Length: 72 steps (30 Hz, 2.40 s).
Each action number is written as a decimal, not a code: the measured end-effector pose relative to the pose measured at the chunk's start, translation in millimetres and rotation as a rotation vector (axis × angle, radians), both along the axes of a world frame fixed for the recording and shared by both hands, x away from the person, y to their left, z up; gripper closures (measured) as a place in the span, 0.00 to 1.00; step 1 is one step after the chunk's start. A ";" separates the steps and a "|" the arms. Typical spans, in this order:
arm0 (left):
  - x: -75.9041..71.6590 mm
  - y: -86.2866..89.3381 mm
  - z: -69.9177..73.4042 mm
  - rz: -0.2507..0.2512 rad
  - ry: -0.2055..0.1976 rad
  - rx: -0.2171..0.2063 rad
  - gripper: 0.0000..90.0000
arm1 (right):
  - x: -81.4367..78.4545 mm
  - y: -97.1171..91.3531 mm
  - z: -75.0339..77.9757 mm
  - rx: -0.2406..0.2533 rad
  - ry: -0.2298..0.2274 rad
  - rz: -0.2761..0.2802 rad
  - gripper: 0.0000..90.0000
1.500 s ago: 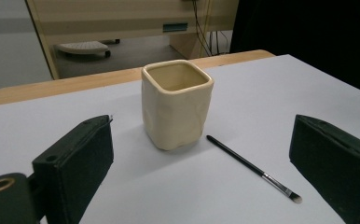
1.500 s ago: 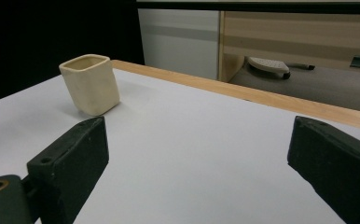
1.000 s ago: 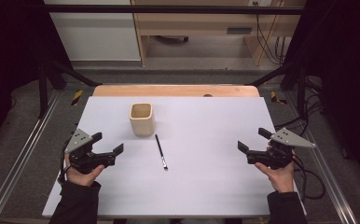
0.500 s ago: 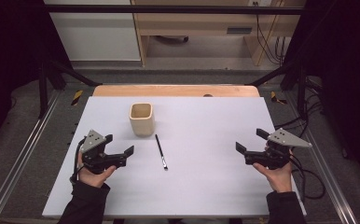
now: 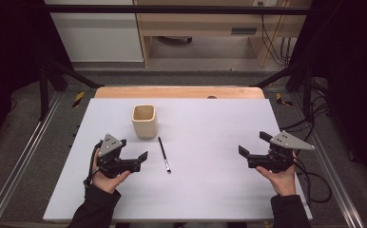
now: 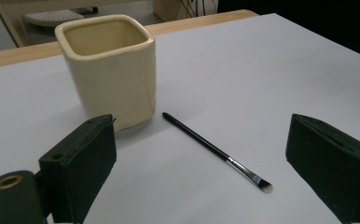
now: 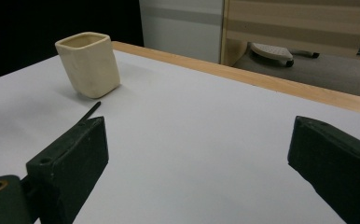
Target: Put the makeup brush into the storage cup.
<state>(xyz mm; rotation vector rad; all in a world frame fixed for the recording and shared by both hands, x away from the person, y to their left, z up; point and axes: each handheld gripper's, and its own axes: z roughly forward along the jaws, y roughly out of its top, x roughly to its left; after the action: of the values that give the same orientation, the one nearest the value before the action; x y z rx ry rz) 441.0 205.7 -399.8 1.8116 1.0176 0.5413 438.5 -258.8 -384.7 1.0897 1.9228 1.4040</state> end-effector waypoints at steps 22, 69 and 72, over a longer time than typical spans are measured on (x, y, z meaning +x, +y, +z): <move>23.4 -45.0 -11.5 -0.018 0.035 0.051 0.11 | 0.5 0.1 -3.8 -0.011 0.010 0.000 0.06; 63.7 -84.7 -78.1 0.049 0.223 0.237 0.53 | -0.1 -0.9 -3.0 0.012 0.014 -0.004 0.06; 62.7 -85.3 -77.4 0.042 0.228 0.241 0.58 | 0.0 -0.9 -3.1 0.012 0.014 -0.006 0.05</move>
<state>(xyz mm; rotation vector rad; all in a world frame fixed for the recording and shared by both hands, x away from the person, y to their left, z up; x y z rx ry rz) 503.7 120.4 -477.2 2.1052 1.1871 0.5081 438.5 -259.7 -387.8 1.1120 1.9218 1.4097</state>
